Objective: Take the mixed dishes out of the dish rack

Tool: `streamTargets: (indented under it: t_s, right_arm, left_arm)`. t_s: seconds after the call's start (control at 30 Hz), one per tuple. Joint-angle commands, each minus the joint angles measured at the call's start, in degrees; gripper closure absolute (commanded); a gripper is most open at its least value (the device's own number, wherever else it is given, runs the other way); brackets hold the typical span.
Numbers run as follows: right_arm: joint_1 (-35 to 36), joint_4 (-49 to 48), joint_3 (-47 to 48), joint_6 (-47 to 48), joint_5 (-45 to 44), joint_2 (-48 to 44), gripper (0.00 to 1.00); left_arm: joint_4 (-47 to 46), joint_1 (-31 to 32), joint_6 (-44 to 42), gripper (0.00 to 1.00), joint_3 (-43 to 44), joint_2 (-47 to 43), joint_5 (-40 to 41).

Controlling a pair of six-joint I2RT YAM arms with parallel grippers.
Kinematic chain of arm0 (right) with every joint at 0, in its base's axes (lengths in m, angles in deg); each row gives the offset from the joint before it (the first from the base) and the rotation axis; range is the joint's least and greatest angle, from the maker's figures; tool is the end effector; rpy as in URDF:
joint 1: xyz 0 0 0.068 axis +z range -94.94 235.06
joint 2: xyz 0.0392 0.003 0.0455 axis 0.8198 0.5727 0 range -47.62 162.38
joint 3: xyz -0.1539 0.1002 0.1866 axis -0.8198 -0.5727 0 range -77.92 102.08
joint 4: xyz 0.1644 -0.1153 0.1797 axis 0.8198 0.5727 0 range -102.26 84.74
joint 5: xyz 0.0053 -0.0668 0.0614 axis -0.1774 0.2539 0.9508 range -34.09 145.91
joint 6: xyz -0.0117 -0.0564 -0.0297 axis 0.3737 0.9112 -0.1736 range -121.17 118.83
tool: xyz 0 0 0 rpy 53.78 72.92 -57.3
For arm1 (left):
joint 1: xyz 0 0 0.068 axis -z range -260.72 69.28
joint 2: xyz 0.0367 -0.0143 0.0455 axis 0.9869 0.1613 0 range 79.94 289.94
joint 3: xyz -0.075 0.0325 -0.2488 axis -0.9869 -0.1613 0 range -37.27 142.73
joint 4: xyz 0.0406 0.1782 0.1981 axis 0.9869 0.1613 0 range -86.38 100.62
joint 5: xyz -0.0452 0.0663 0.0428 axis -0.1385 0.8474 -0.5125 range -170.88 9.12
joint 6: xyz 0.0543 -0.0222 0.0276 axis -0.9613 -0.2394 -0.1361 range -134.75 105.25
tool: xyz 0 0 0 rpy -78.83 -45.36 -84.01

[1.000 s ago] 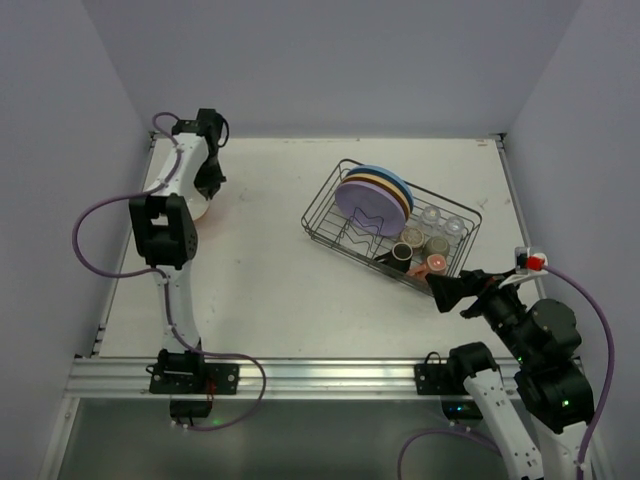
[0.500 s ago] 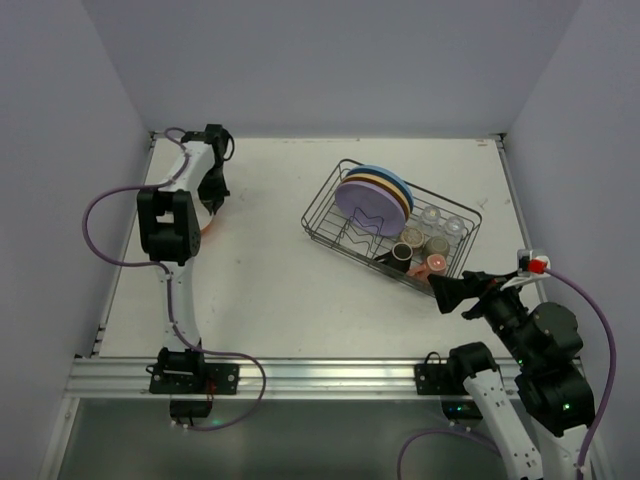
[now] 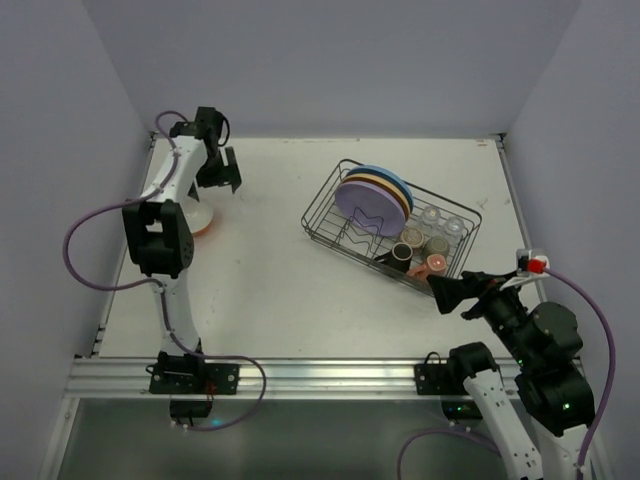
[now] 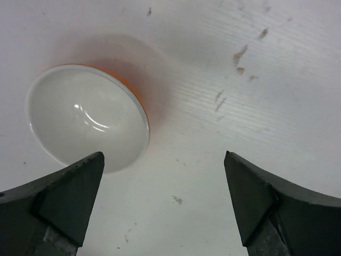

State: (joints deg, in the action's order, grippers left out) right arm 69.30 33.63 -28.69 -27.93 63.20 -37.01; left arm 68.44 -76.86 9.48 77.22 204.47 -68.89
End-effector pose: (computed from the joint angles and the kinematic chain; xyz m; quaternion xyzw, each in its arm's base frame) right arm 0.0523 0.0198 0.3494 0.0399 0.7491 0.2756 0.6011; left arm 0.4555 -0.0201 0.2173 -0.1879 0.9679 0.0686 0.1523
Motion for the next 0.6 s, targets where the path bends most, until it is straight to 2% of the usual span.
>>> streamTargets:
  t_s: [0.0,0.13,0.2,0.43,0.5,0.57]
  right_arm:
    - [0.00,-1.59,0.60,0.49,3.07,1.78,0.01]
    - [0.09,-4.57,0.08,-0.48,10.10,4.15,0.01]
    - [0.00,-7.20,-0.19,-2.06,13.35,5.38,0.01]
    - [0.00,-20.04,0.07,-4.44,21.79,16.44,0.01]
    - [0.09,-20.67,2.69,-1.29,23.81,23.88,0.01]
    - [1.57,-18.30,8.75,3.96,19.72,29.00,0.03]
  left_arm:
    - [-4.51,3.16,-1.11,0.00,-1.20,-13.92,-2.76]
    - [-12.06,9.75,-0.59,0.00,-8.13,-26.94,-0.91]
    - [-17.95,12.40,0.03,0.00,-15.07,-35.00,-4.84]
    - [-27.54,12.58,2.23,0.00,-35.11,-55.51,-13.54]
    - [-30.09,12.58,2.05,0.00,-41.09,-61.05,-17.24]
    - [-33.42,12.58,1.70,0.00,-48.35,-65.88,-21.37]
